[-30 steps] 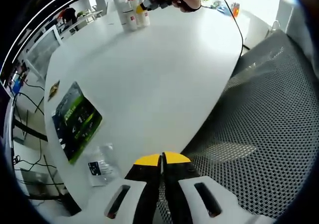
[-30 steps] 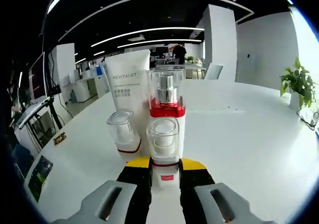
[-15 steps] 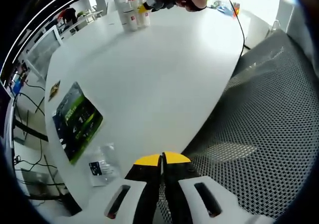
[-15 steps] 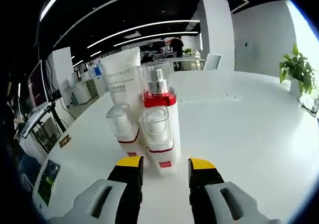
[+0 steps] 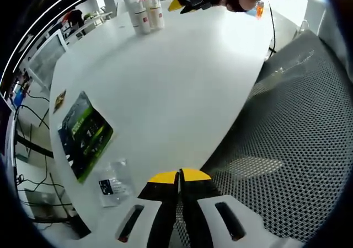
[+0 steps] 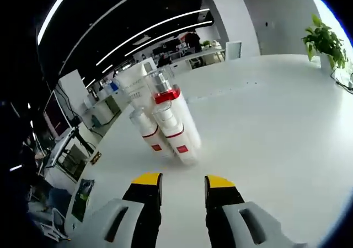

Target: Arrange the skincare products in the storage area until every visible bottle or jar stands upright without overlapping.

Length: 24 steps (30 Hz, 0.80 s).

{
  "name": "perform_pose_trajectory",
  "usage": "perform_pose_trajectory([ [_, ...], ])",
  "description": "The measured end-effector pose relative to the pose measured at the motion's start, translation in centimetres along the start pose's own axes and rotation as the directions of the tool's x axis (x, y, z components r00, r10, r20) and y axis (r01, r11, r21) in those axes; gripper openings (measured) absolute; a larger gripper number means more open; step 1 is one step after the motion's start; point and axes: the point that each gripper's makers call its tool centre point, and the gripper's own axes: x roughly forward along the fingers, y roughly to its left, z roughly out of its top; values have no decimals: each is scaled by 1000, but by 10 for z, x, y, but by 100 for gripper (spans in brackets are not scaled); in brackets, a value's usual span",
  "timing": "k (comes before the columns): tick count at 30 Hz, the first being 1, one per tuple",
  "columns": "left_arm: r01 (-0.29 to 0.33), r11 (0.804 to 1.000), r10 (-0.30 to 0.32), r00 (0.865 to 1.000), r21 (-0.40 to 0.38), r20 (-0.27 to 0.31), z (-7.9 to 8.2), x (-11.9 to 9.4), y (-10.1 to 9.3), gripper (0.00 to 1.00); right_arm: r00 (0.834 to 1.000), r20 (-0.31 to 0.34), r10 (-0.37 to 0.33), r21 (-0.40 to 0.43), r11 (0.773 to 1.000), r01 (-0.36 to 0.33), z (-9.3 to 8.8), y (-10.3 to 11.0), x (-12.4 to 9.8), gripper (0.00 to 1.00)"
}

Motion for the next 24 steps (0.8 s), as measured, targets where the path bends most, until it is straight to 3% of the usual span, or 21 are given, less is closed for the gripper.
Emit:
perform_pose_trajectory([
  [1,0,1000,0,1000,0,0,0,0,0,0,1000,-14,26,-32,999,-26,-3,4,-5,24],
  [3,0,1000,0,1000,1,0,0,0,0,0,1000,-29,12,-42,999,-13,-7,3,-12,25],
  [9,6,1000,-6,1000,4,-7,-2,1,-1,0,999,-37,25,-22,999,-25,-17,-8,-27,27],
  [11,10,1000,-10,1000,5,-12,-3,1,-2,0,999,-5,43,52,998,-43,-16,-6,-31,34],
  [12,13,1000,-13,1000,6,-15,-3,2,-2,0,996,11,90,97,991,-91,-15,1,-32,38],
  [15,20,1000,-20,1000,13,-17,-3,2,-4,0,977,34,210,169,962,-213,-18,24,-41,64],
  [17,27,1000,-27,999,14,-23,-4,2,-5,0,958,30,286,195,938,-286,-21,36,-48,69],
  [18,31,999,-30,999,13,-26,-5,3,-6,0,962,18,272,164,948,-271,-24,36,-51,74],
  [21,35,999,-34,999,10,-24,-4,3,-6,0,926,-23,377,122,920,-372,-30,53,-68,89],
  [24,38,999,-37,999,14,-24,-4,3,-7,0,912,-82,402,-5,915,-403,-38,58,-87,88],
])
